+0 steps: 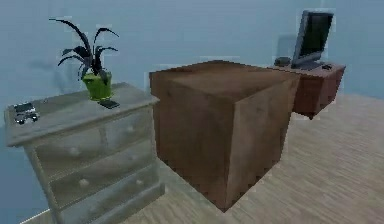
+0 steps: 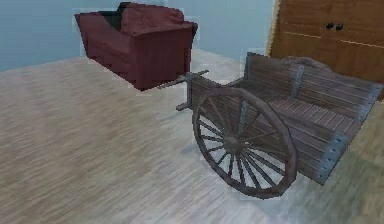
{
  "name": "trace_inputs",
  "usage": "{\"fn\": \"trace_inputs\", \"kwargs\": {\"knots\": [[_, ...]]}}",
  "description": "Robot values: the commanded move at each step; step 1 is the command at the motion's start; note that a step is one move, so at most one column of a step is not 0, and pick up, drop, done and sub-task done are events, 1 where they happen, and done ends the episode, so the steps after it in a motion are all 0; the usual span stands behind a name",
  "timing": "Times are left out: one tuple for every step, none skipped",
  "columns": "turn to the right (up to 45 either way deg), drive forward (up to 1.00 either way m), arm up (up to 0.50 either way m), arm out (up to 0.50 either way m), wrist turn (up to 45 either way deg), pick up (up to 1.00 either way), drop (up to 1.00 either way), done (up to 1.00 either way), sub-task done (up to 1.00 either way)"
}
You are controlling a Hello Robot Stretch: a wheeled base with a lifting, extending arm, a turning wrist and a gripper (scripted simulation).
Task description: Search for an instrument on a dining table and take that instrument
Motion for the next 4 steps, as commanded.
{"fn": "trace_inputs", "kwargs": {"knots": [[0.0, 0.4, 0.0, 0.0, 0.0, 0.0, 0.0, 0.0, 0.0], [-45.0, 0.0, 0.0, 0.0, 0.0, 0.0, 0.0, 0.0, 0.0], [-45.0, 0.0, 0.0, 0.0, 0.0, 0.0, 0.0, 0.0, 0.0], [-45.0, 0.0, 0.0, 0.0, 0.0, 0.0, 0.0, 0.0, 0.0]]}}
